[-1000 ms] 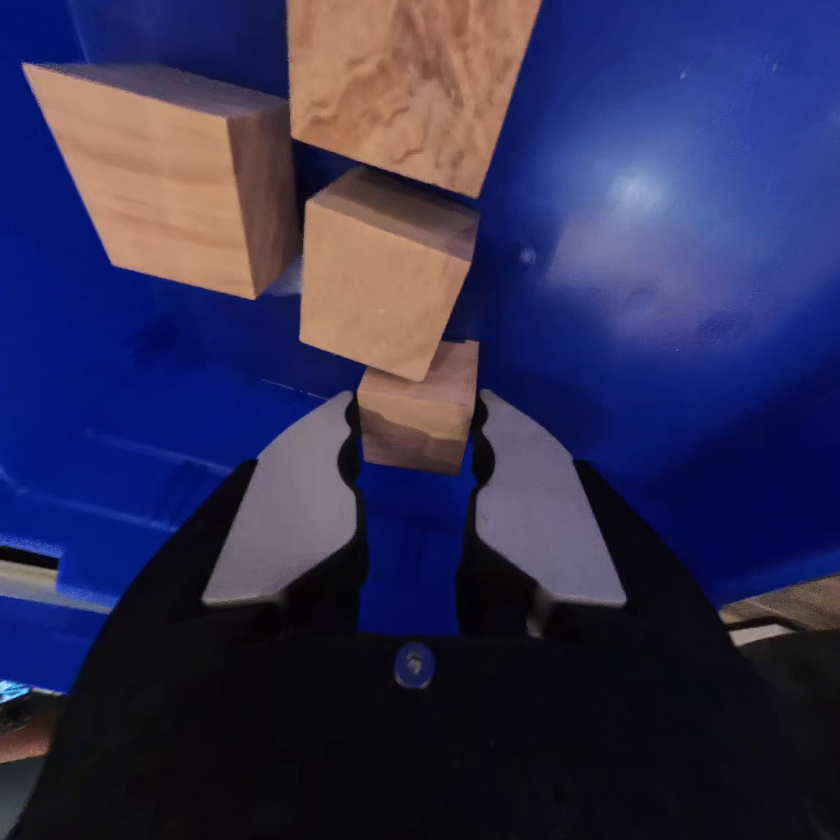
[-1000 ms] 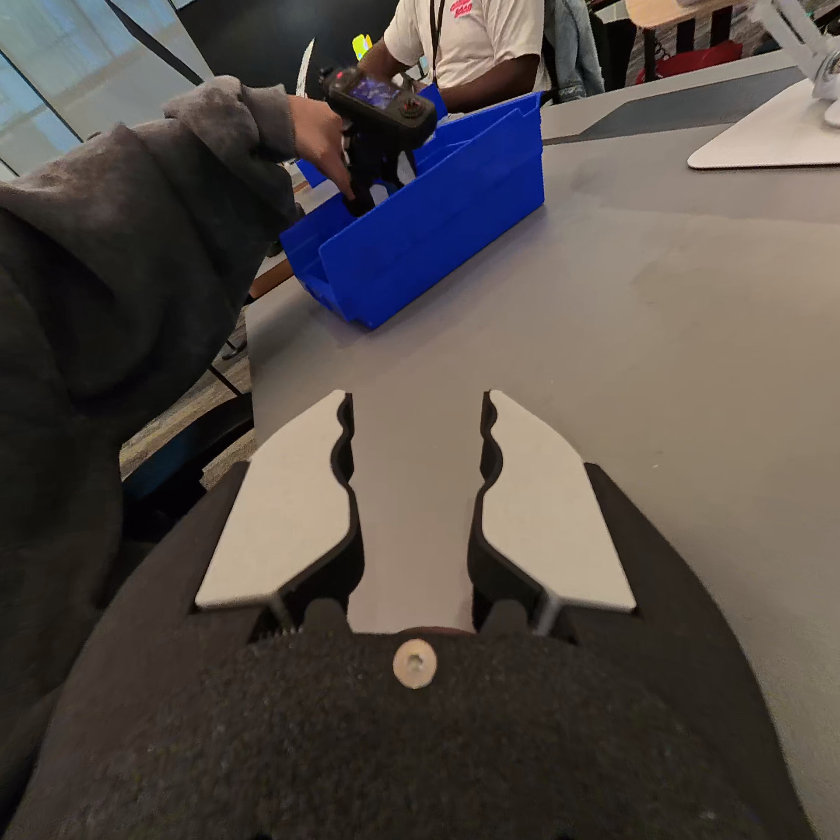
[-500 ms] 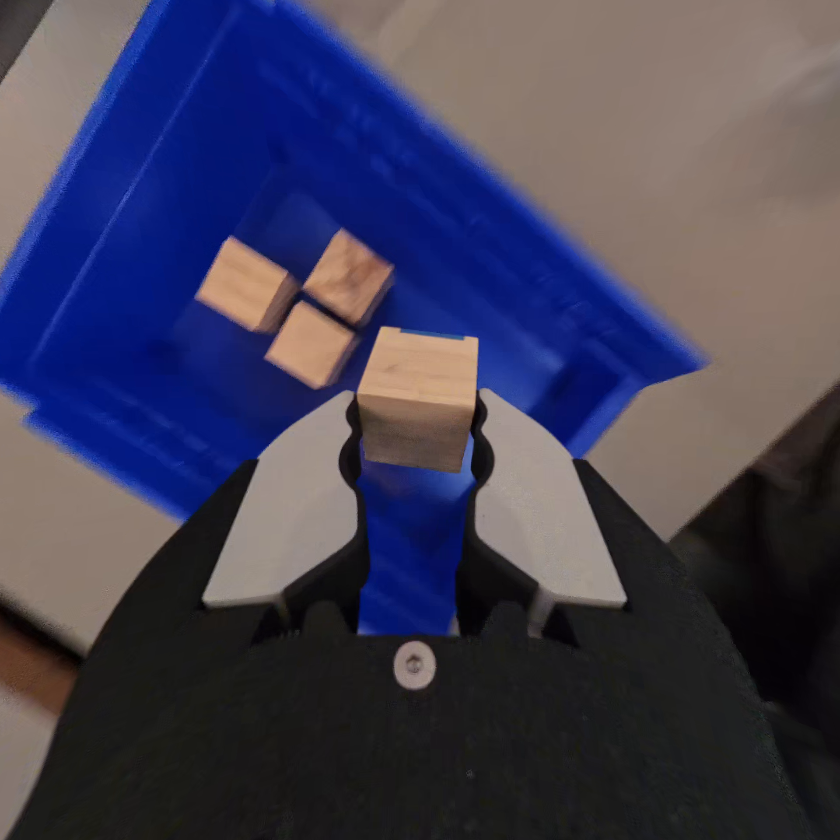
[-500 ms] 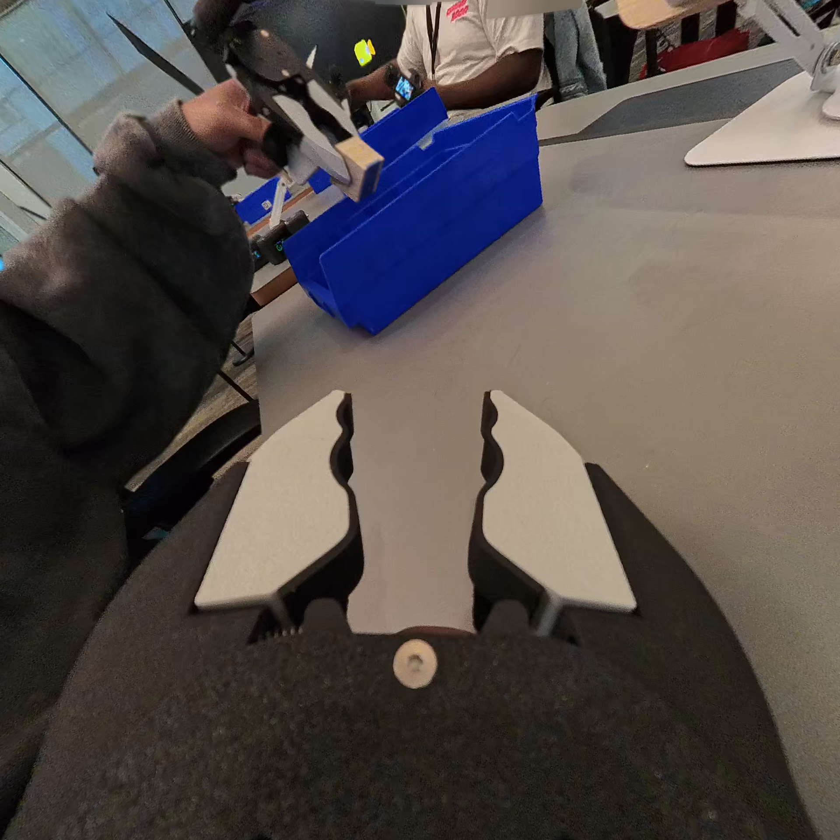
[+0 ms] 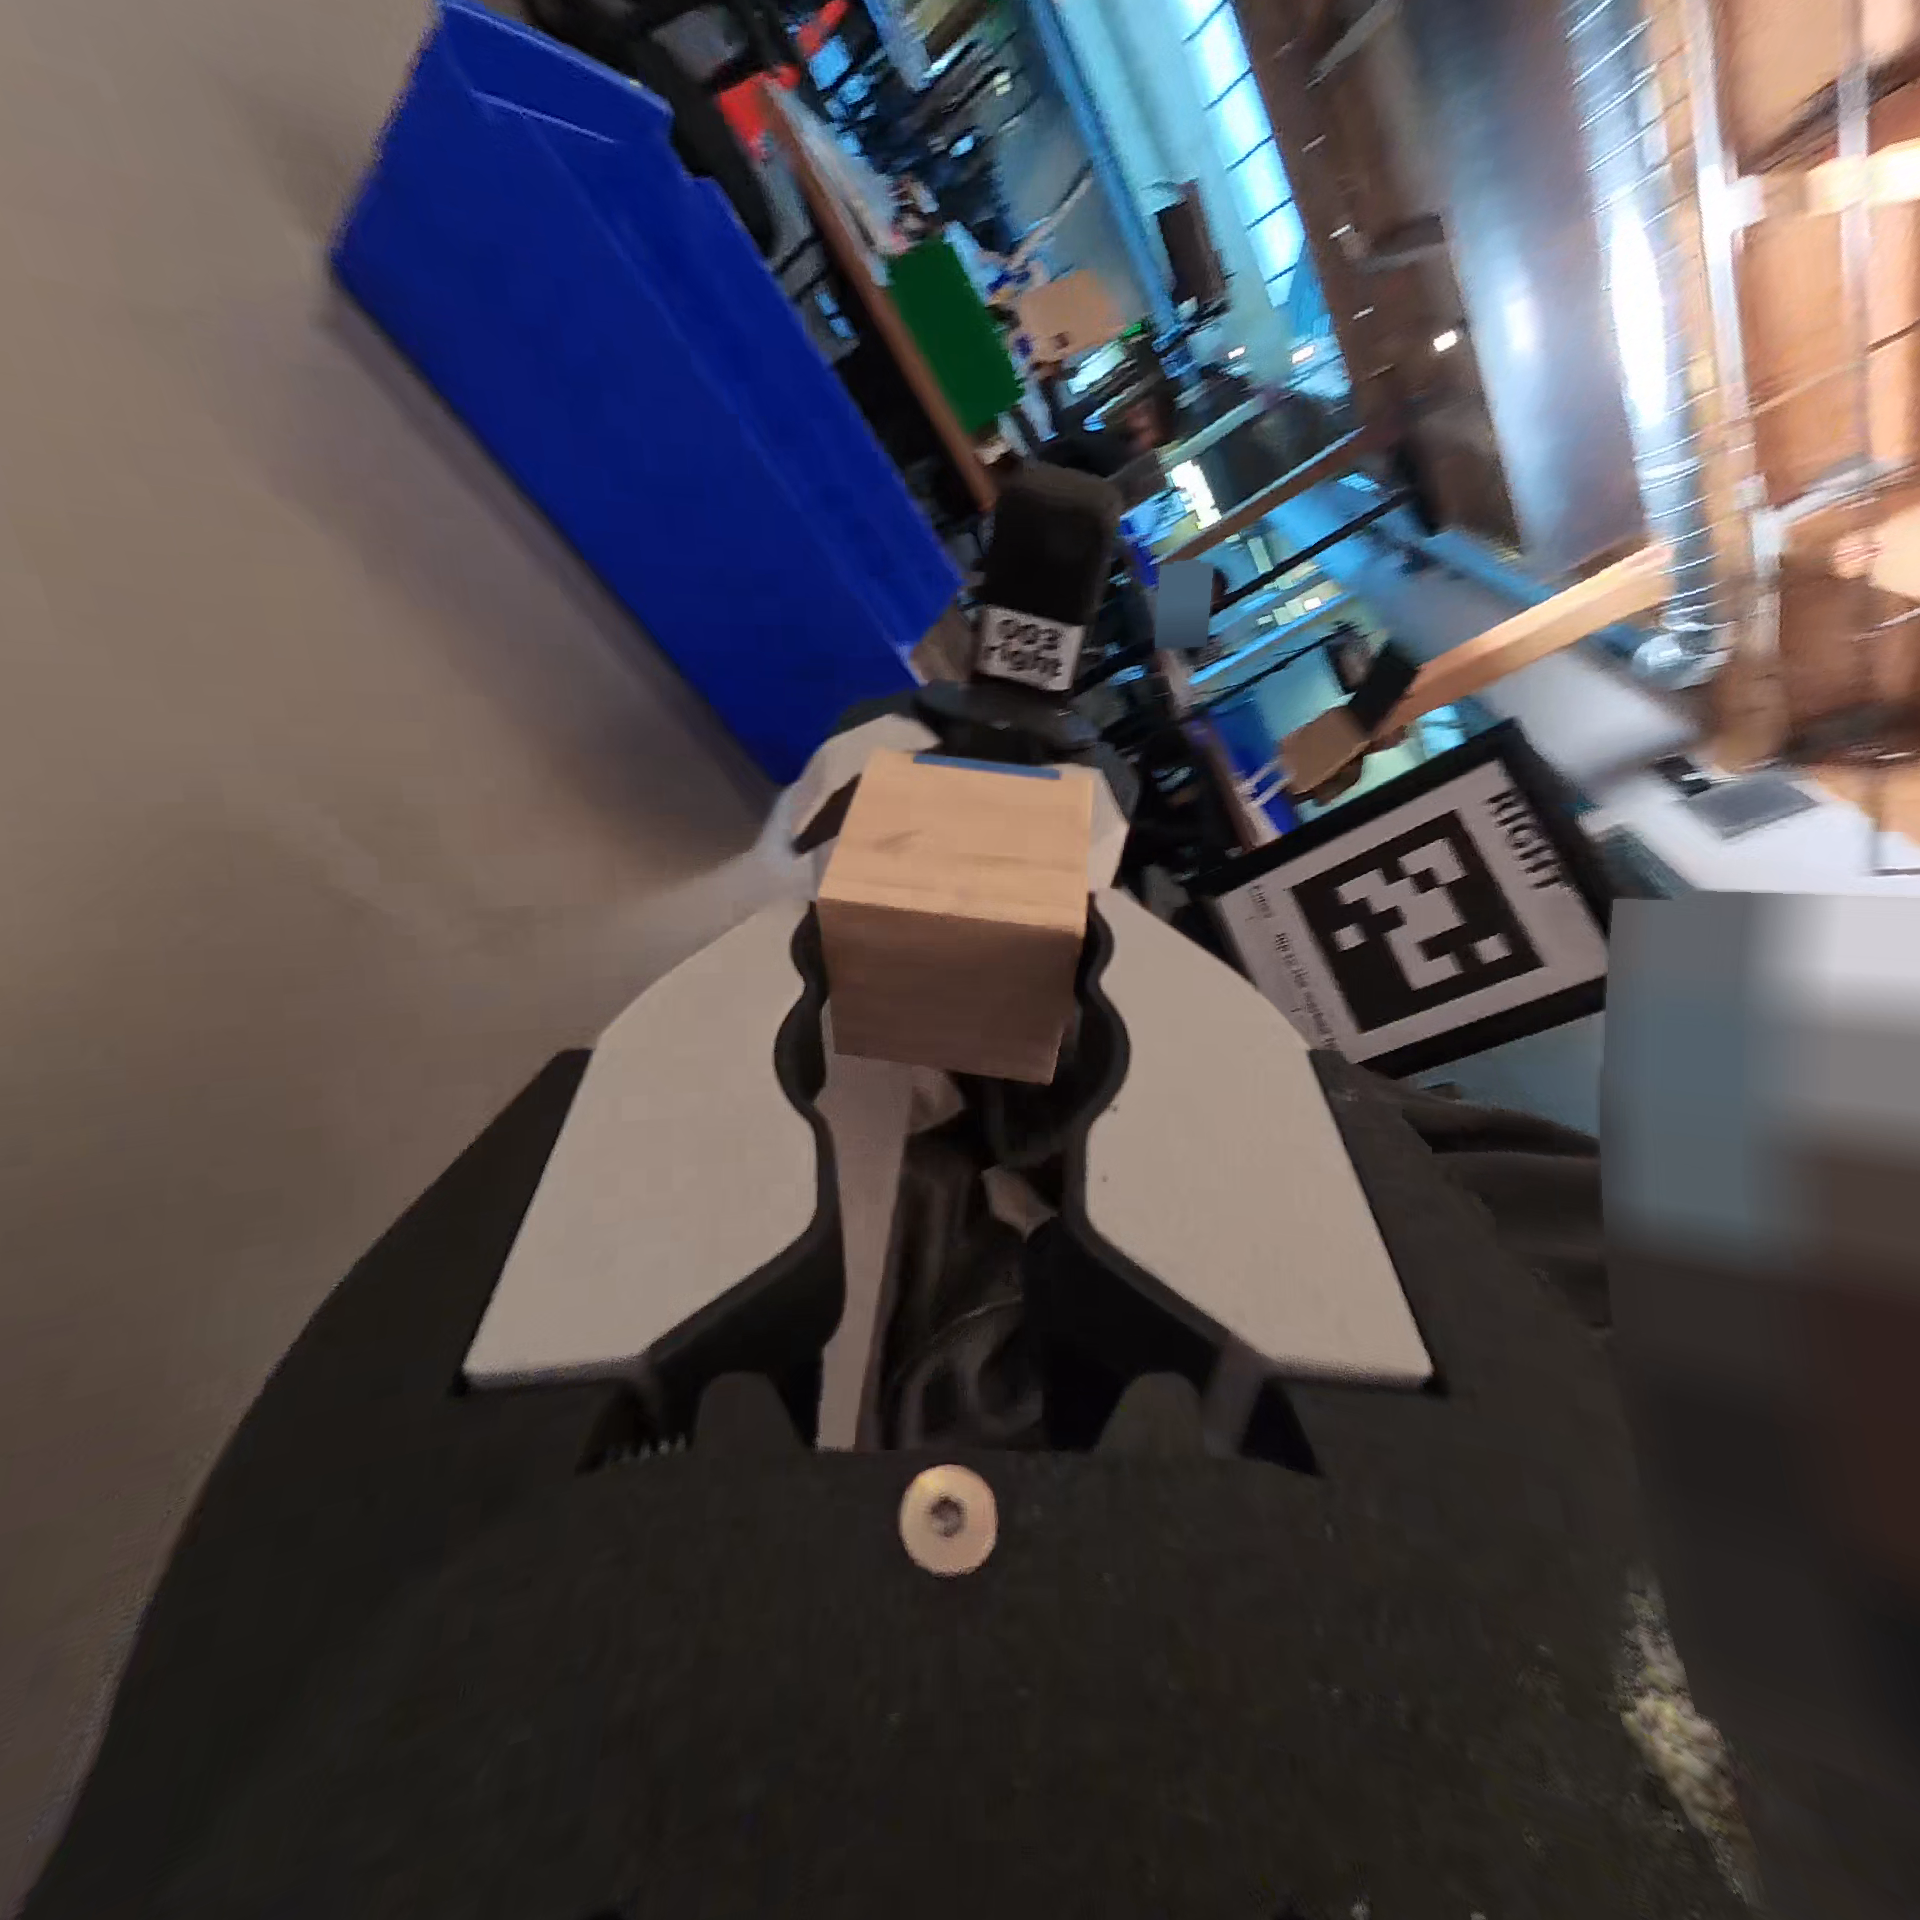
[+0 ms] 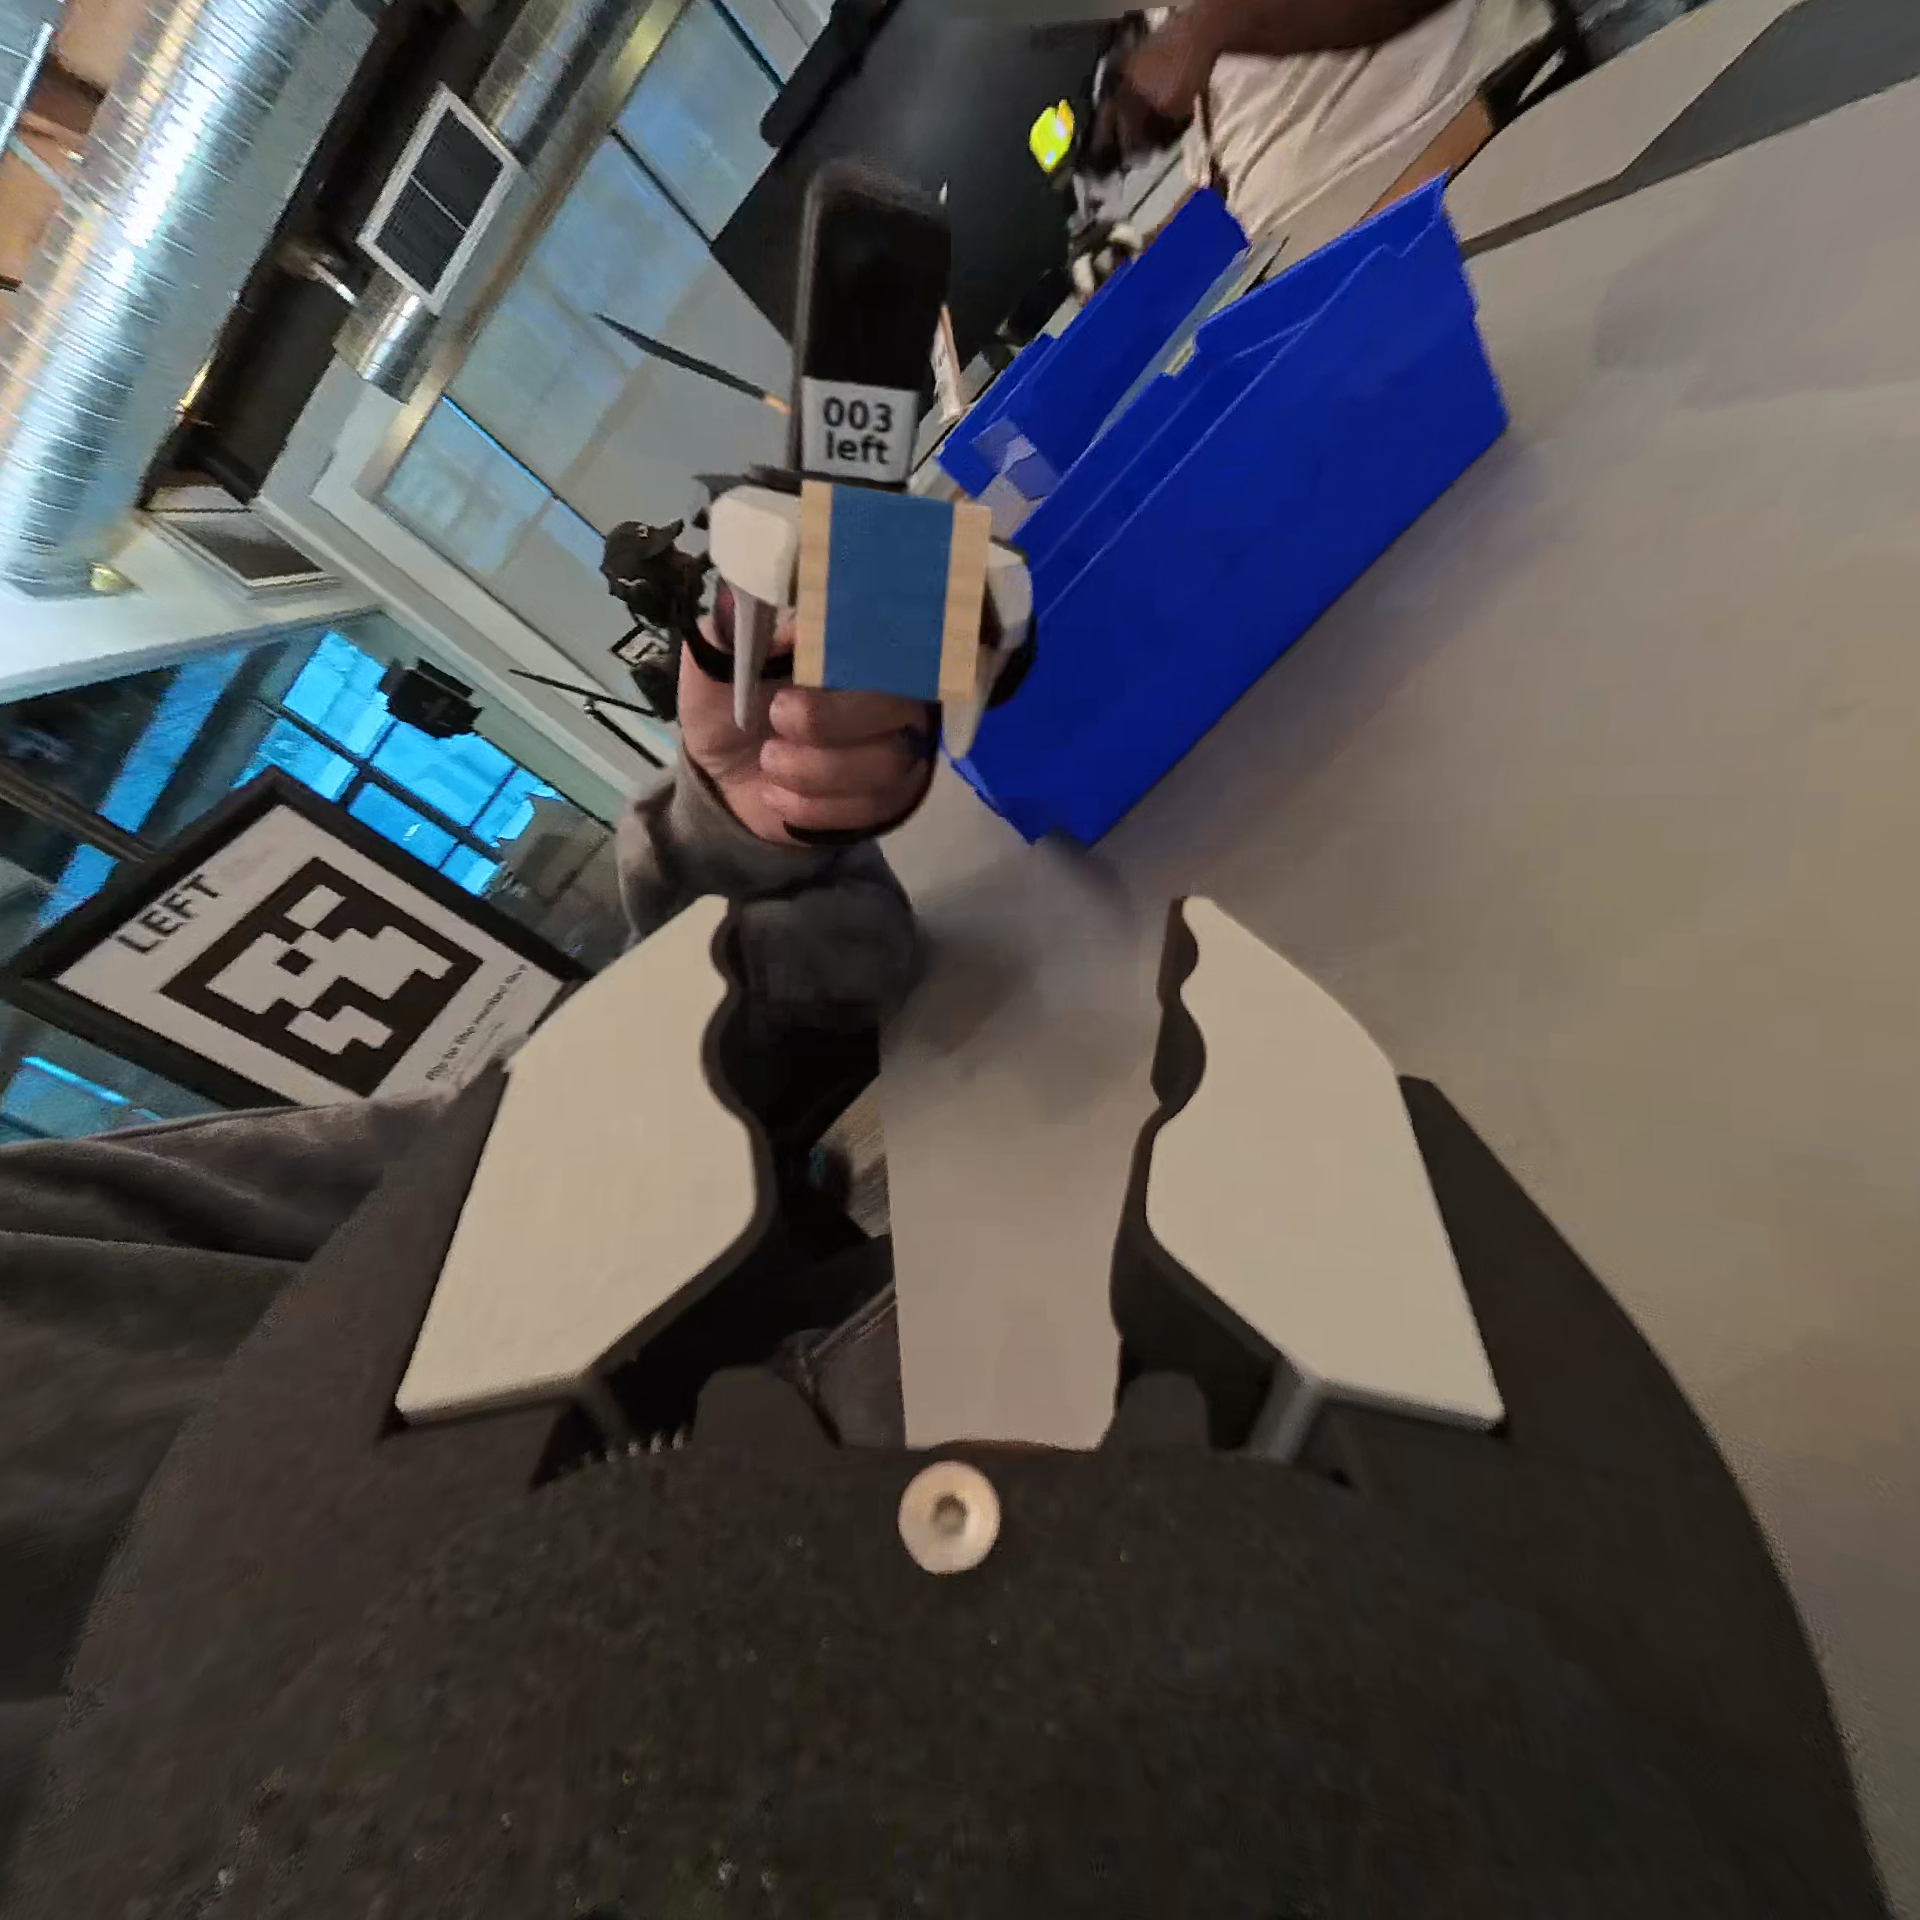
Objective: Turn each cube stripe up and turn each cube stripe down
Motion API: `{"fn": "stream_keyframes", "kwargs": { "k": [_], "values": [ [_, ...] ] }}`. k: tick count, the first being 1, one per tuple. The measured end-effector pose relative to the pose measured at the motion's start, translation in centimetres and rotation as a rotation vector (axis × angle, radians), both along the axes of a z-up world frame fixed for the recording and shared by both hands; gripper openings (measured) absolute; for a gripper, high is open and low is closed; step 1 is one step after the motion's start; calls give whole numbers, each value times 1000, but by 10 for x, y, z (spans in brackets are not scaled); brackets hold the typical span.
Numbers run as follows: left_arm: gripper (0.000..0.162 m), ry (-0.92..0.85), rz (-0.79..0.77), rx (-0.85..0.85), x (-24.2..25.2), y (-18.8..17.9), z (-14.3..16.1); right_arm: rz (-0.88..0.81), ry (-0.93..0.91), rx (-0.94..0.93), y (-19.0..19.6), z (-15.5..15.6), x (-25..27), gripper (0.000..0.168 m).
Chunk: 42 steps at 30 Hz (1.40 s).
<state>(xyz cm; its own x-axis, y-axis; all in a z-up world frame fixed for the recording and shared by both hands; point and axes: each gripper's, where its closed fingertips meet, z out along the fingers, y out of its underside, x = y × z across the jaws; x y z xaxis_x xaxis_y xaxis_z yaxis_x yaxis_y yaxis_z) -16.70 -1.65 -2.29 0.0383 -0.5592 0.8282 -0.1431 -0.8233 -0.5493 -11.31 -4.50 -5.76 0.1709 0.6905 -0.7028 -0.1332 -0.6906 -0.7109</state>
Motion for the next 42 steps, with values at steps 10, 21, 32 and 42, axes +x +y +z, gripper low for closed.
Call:
{"fn": "stream_keyframes", "kwargs": {
  "k": [10,21,32,42],
  "values": [
    [45,57,1,-85,43,-8,-40,26,61,-155,13,-18,-19,68],
    [45,107,-8,-73,51,-12,-55,28,60,-182,12,-28,-24,45],
    [90,228,484,427,-39,-15,-64,-29,24,-95,6,-19,-7,45],
    [82,353,498,498,-59,-39,-91,-160,-93,38,15,-9,17,45]
  ]
}}
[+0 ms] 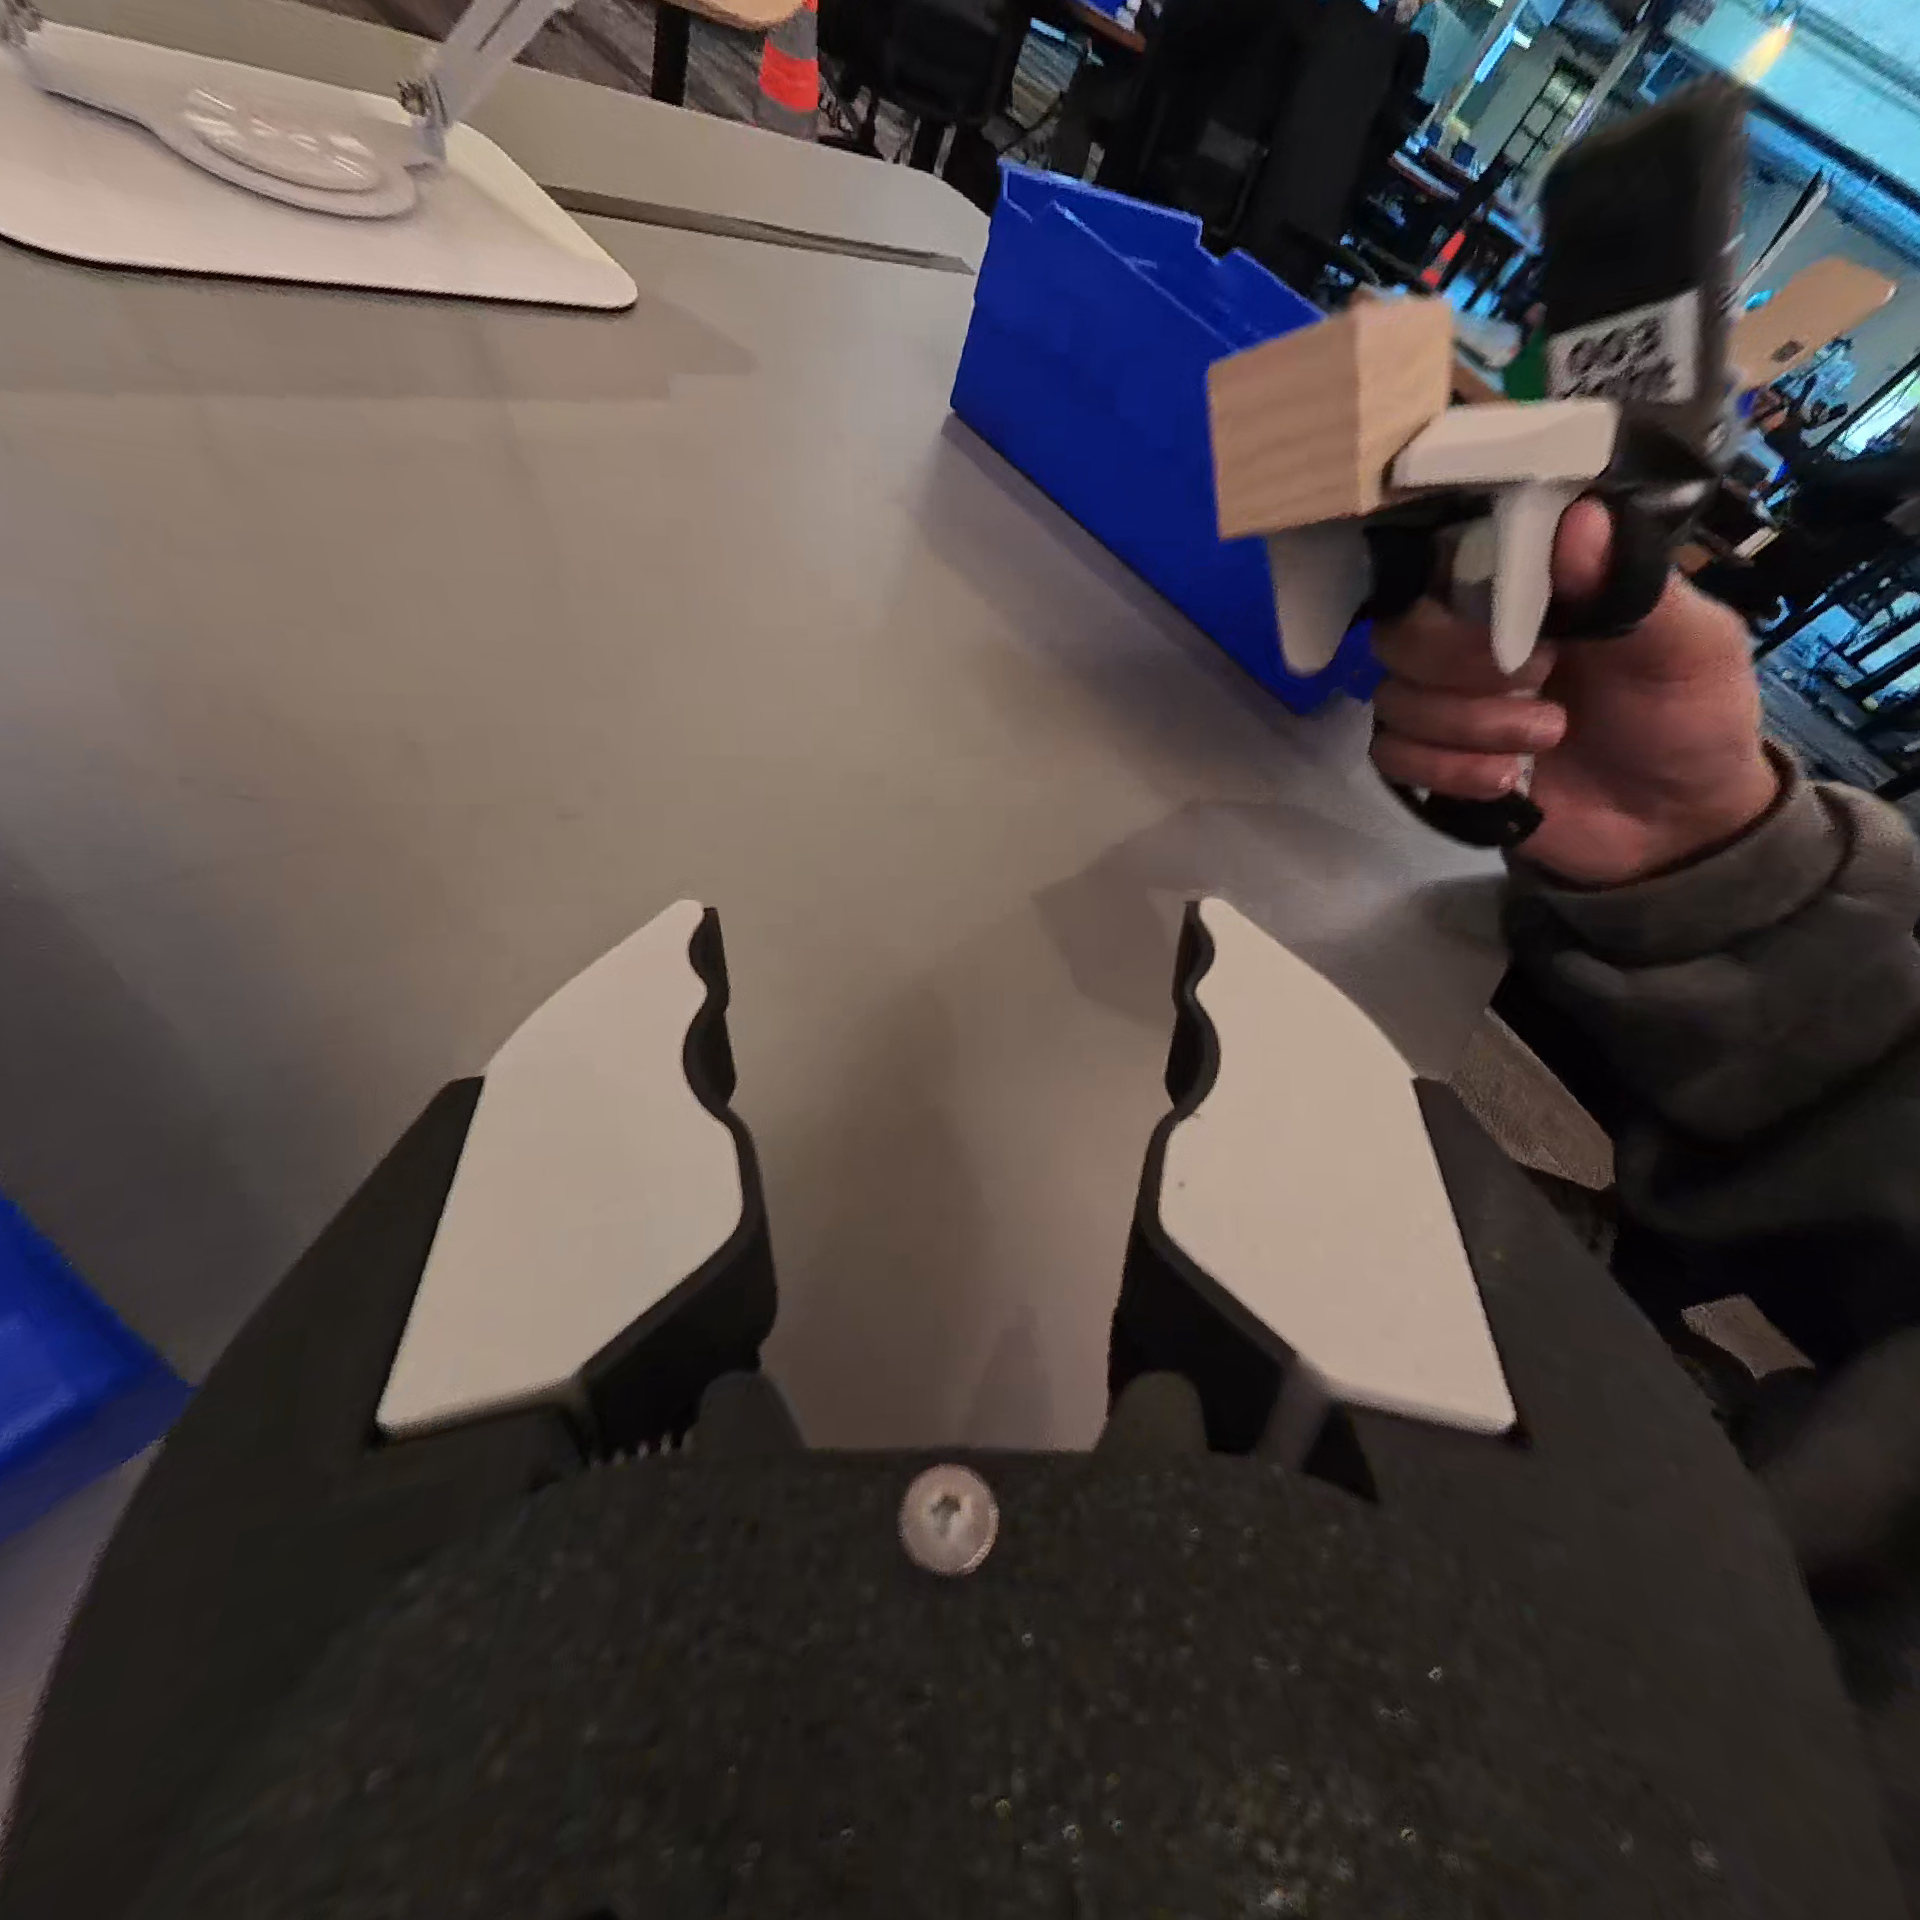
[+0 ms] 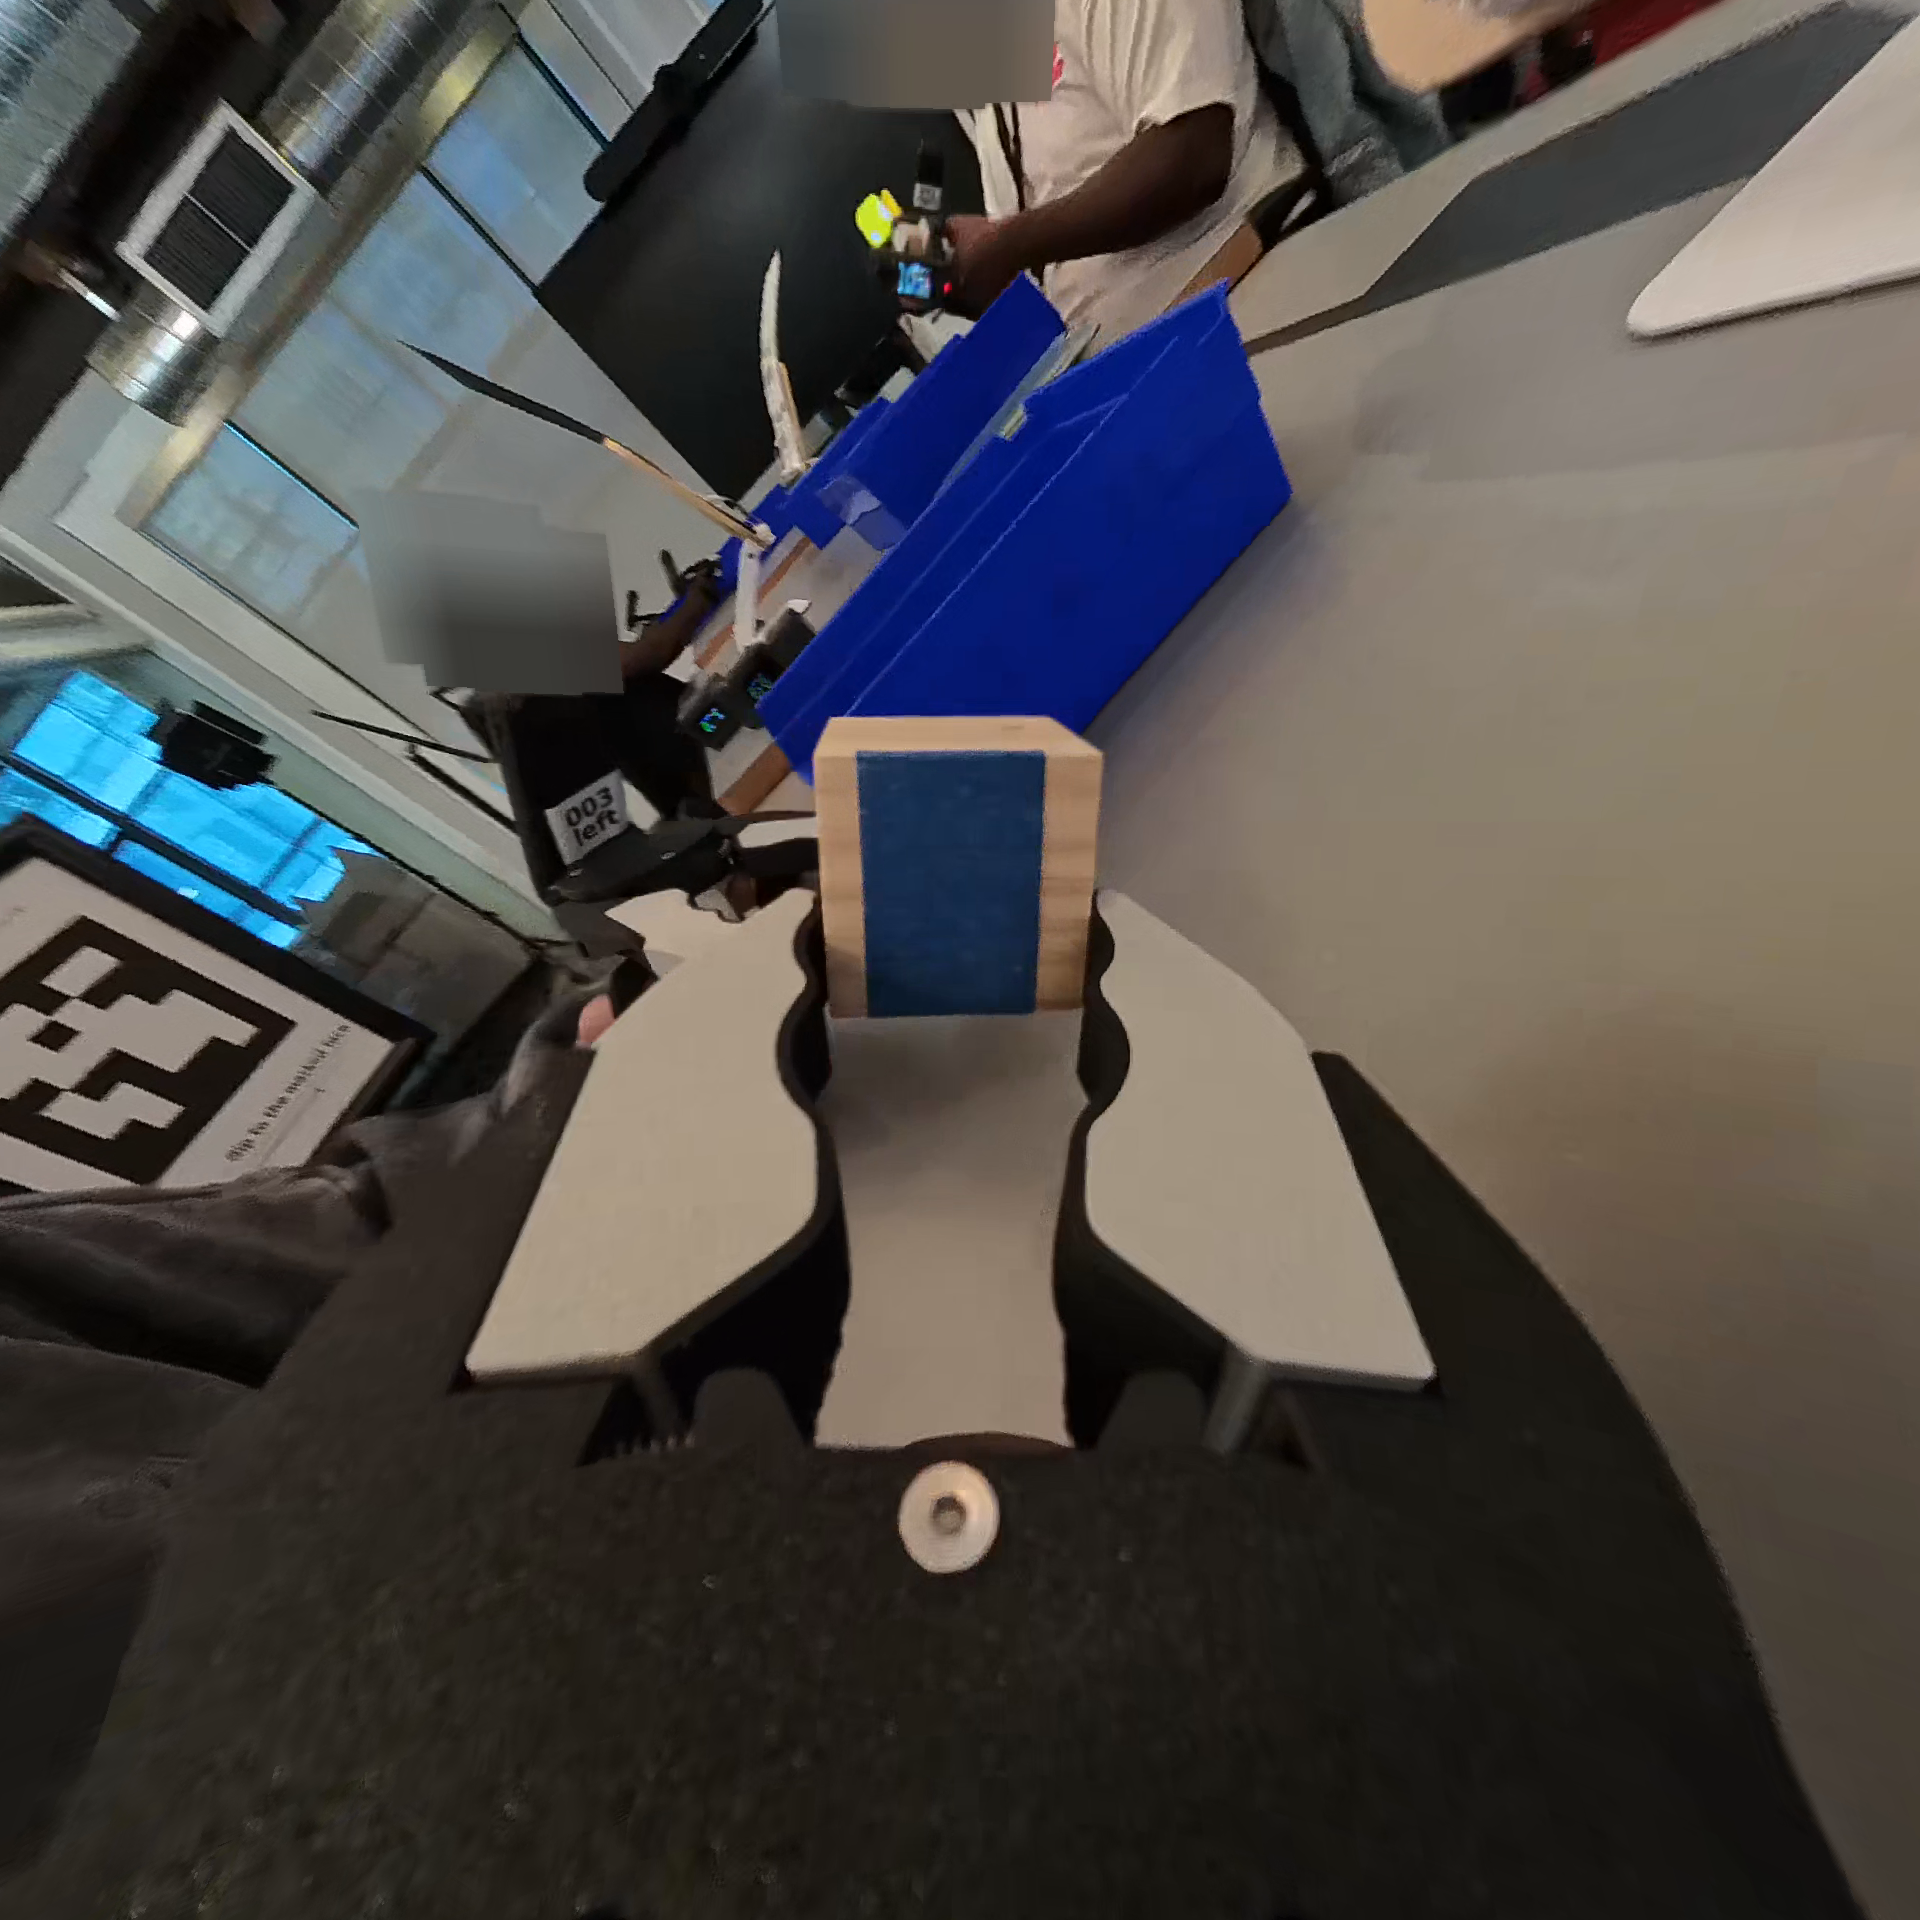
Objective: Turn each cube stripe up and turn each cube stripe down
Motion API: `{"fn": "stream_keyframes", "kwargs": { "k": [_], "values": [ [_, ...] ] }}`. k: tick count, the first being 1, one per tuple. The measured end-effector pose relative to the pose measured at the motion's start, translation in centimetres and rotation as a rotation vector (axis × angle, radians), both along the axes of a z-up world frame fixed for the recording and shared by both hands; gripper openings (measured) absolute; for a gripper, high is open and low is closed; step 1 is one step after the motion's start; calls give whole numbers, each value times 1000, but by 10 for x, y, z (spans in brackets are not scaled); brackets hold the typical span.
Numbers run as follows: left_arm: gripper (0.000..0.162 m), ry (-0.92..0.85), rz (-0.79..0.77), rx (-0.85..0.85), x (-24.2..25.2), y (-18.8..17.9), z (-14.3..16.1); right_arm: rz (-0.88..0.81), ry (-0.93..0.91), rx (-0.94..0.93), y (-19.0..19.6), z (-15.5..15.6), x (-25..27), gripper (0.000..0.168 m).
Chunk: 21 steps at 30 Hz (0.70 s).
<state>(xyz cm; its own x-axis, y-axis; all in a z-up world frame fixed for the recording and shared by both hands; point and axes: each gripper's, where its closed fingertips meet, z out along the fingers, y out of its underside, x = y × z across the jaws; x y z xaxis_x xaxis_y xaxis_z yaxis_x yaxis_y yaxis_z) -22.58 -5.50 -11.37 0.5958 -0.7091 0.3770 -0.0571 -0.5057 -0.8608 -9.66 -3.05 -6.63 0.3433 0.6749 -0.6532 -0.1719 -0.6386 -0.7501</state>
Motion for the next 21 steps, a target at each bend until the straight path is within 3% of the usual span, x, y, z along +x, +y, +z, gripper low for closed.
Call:
{"fn": "stream_keyframes", "kwargs": {
  "k": [4,7,9,12,14,18,21],
  "values": [
    [81,-19,-54,-19,10,-8,2,-149,-173,159,19,44,52,45],
    [81,-4,-82,-8,15,-13,3,-369,-352,215,51,82,128,45],
    [79,5,-101,-7,18,-17,2,-536,-474,176,76,91,185,45],
    [79,12,-120,-18,22,-19,0,-680,-731,4,116,61,257,45],
    [79,19,-131,-31,23,-21,-2,-683,-886,-156,138,20,287,46],
    [78,4,-149,-47,25,-23,-2,-597,-1018,-430,162,-59,309,46],
    [77,10,-152,-52,24,-24,-3,-592,-1092,-490,174,-88,319,46]
  ]
}}
